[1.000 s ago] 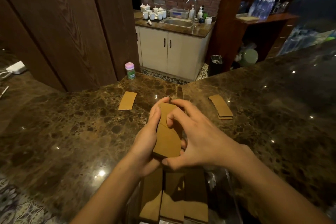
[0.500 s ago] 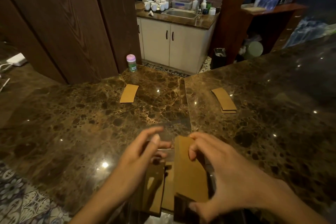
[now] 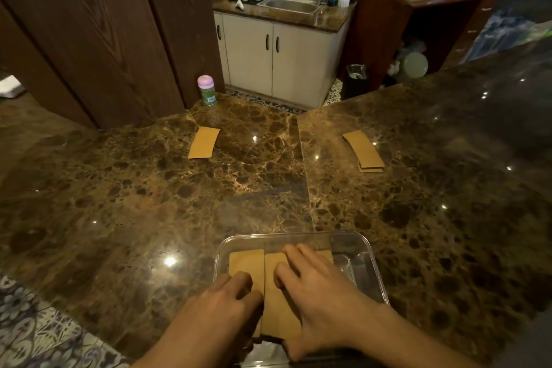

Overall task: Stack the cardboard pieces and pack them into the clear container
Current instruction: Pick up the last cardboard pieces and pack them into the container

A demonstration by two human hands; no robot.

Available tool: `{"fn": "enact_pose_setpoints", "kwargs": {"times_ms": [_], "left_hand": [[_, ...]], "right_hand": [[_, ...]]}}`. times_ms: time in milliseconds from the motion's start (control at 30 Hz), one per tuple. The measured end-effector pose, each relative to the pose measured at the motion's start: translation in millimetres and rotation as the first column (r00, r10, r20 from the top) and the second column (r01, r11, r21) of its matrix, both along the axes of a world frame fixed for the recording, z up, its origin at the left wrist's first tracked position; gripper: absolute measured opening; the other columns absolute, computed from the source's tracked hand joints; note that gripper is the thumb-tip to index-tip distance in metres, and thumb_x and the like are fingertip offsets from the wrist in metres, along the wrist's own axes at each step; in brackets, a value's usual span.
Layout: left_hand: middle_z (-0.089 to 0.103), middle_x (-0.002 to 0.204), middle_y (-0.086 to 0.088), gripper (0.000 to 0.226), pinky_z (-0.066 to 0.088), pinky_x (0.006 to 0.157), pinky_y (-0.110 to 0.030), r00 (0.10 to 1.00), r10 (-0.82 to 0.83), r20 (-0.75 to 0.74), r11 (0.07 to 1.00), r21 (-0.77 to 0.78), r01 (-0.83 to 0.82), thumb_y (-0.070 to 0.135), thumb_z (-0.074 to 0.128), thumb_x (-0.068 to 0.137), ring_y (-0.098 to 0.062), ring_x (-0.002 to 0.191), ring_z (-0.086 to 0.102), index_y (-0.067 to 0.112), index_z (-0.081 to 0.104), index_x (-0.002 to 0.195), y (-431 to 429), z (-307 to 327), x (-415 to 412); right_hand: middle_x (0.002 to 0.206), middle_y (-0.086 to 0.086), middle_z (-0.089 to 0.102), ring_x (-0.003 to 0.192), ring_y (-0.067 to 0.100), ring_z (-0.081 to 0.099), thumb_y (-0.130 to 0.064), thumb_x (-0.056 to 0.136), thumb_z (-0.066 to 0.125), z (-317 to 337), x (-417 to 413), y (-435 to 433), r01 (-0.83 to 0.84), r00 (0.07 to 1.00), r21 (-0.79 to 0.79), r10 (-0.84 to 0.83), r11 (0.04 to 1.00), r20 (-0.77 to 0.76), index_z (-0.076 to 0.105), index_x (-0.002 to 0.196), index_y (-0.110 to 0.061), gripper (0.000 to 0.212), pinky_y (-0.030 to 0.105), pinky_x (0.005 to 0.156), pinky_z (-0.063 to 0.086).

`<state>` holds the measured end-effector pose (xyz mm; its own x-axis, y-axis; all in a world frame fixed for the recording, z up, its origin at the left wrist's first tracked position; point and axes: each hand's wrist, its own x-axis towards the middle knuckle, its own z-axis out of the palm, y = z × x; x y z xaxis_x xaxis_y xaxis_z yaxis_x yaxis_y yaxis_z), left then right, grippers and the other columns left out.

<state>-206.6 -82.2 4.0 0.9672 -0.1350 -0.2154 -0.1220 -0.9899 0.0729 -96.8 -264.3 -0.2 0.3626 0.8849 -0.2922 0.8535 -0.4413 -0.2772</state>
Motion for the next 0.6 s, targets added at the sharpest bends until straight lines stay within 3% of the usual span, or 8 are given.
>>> {"fn": "enact_pose_setpoints", "kwargs": {"times_ms": [67, 167, 267, 367, 467, 600], "left_hand": [[0.048, 0.136, 0.002, 0.043, 0.055, 0.076, -0.038, 0.999, -0.032, -0.01, 0.999, -0.018, 0.031, 0.042, 0.071, 0.087, -0.021, 0.12, 0.056, 0.029, 0.054, 0.125, 2, -11, -5], [0.059, 0.116, 0.004, 0.045, 0.056, 0.059, -0.034, 1.0, -0.012, -0.013, 1.0, -0.029, 0.012, 0.045, 0.083, 0.07, -0.017, 0.095, 0.066, 0.031, 0.056, 0.104, 3, -12, -4], [0.059, 0.12, 0.005, 0.043, 0.058, 0.066, -0.033, 0.999, -0.031, 0.009, 0.999, -0.019, 0.031, 0.043, 0.083, 0.074, -0.015, 0.098, 0.065, 0.029, 0.061, 0.108, 1, -18, -6], [0.068, 0.089, 0.009, 0.052, 0.05, 0.037, -0.023, 0.998, -0.056, -0.03, 0.997, -0.045, 0.055, 0.046, 0.094, 0.039, -0.008, 0.063, 0.065, 0.033, 0.064, 0.08, 1, -20, -8], [0.068, 0.086, 0.008, 0.048, 0.047, 0.036, -0.025, 0.997, -0.078, 0.011, 0.996, -0.05, 0.078, 0.045, 0.092, 0.038, -0.009, 0.059, 0.064, 0.033, 0.063, 0.075, 2, -29, -10], [0.073, 0.089, 0.006, 0.043, 0.05, 0.038, -0.026, 0.995, -0.085, 0.058, 0.996, -0.038, 0.087, 0.044, 0.091, 0.041, -0.011, 0.063, 0.069, 0.033, 0.067, 0.075, 1, -30, -11]], "right_hand": [[0.142, 0.006, 0.034, 0.131, 0.026, 0.031, -0.071, 0.069, 0.076, -8, 1, 0, 0.012, 1.0, 0.033, -0.012, 0.999, -0.008, 0.043, 0.124, -0.02, 0.082, 0.046, 0.112, 0.039], [0.14, 0.002, 0.034, 0.128, 0.021, 0.031, -0.072, 0.067, 0.076, -12, 3, -2, 0.022, 1.0, 0.063, -0.02, 0.998, -0.022, 0.044, 0.121, -0.022, 0.081, 0.04, 0.111, 0.038], [0.142, -0.002, 0.034, 0.131, 0.018, 0.029, -0.069, 0.066, 0.079, -14, 3, -5, 0.032, 0.999, 0.071, -0.03, 0.997, -0.04, 0.045, 0.122, -0.023, 0.079, 0.035, 0.111, 0.037], [0.159, -0.003, 0.026, 0.148, 0.019, 0.017, -0.067, 0.068, 0.079, -16, 2, -7, 0.052, 0.996, 0.071, -0.047, 0.996, -0.077, 0.045, 0.126, -0.025, 0.079, 0.033, 0.121, 0.027], [0.17, -0.003, 0.014, 0.155, 0.021, 0.002, -0.066, 0.071, 0.077, -16, 0, -7, 0.069, 0.993, 0.042, -0.064, 0.997, -0.098, 0.043, 0.132, -0.026, 0.08, 0.037, 0.126, 0.018], [0.173, -0.004, 0.003, 0.157, 0.019, -0.001, -0.062, 0.077, 0.075, -14, -1, -8, 0.083, 0.989, 0.058, -0.076, 0.995, -0.127, 0.042, 0.137, -0.025, 0.078, 0.036, 0.123, 0.025]]}}
